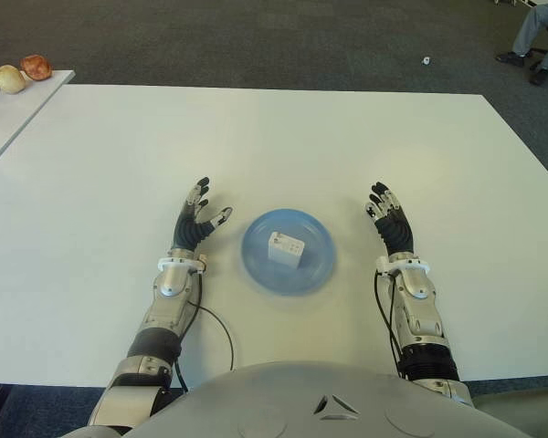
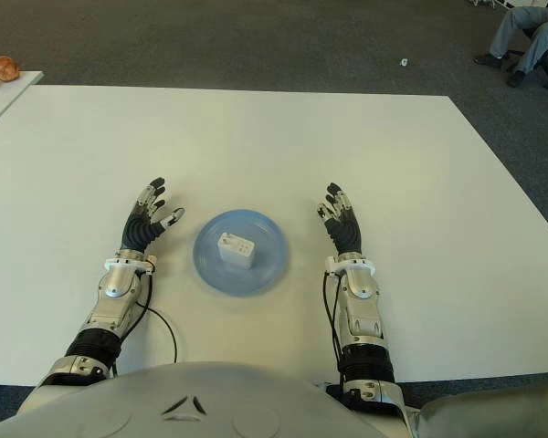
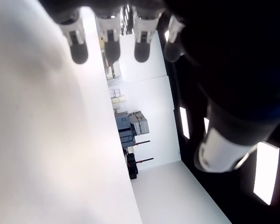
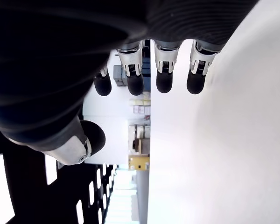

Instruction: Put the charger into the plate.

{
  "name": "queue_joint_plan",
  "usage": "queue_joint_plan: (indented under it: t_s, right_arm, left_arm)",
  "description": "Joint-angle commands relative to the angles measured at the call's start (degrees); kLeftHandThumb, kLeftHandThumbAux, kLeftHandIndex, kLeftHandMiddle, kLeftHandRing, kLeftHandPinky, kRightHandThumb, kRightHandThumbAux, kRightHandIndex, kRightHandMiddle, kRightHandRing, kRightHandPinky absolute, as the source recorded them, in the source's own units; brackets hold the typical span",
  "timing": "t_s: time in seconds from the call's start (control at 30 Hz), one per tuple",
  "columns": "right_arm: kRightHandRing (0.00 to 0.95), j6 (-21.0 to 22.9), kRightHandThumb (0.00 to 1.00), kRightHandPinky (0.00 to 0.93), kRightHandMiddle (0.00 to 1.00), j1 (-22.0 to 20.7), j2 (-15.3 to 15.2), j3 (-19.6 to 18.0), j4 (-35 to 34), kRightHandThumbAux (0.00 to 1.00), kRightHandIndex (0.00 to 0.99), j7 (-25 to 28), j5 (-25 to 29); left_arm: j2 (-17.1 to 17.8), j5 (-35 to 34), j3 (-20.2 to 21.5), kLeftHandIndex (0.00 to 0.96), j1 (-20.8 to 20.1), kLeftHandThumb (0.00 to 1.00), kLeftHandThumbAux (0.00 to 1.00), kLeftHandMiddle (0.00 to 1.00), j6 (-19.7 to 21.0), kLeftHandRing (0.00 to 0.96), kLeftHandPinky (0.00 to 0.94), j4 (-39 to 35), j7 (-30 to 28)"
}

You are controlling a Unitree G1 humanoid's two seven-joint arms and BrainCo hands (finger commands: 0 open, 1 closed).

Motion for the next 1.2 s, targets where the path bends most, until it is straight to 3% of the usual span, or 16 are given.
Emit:
queue_joint_plan:
  t_s: [0.03,0.87,1.2]
  right_arm:
    - [0.0,0.14,0.0,0.0,0.0,-0.13,-0.28,-0.2,0.13,0.612,0.0,-0.12,-0.13]
    - [0.0,1.49,0.0,0.0,0.0,1.38,-1.03,-0.12,-1.41,0.612,0.0,0.37,0.28]
    - [0.0,1.97,0.0,0.0,0.0,3.14,-0.12,0.31,-1.31,0.622,0.0,0.57,0.85]
  left_arm:
    - [-0.9,-0.07,-0.25,0.0,1.8,0.14,0.712,0.029,0.05,0.04,0.063,3.62,-0.39]
    - [-2.51,-4.21,0.82,0.001,-0.44,0.057,0.78,0.047,-1.63,0.063,0.102,7.3,-3.45]
    - [-1.67,-3.88,0.83,0.0,-2.74,0.068,0.786,0.035,1.92,0.051,0.081,9.02,-3.63]
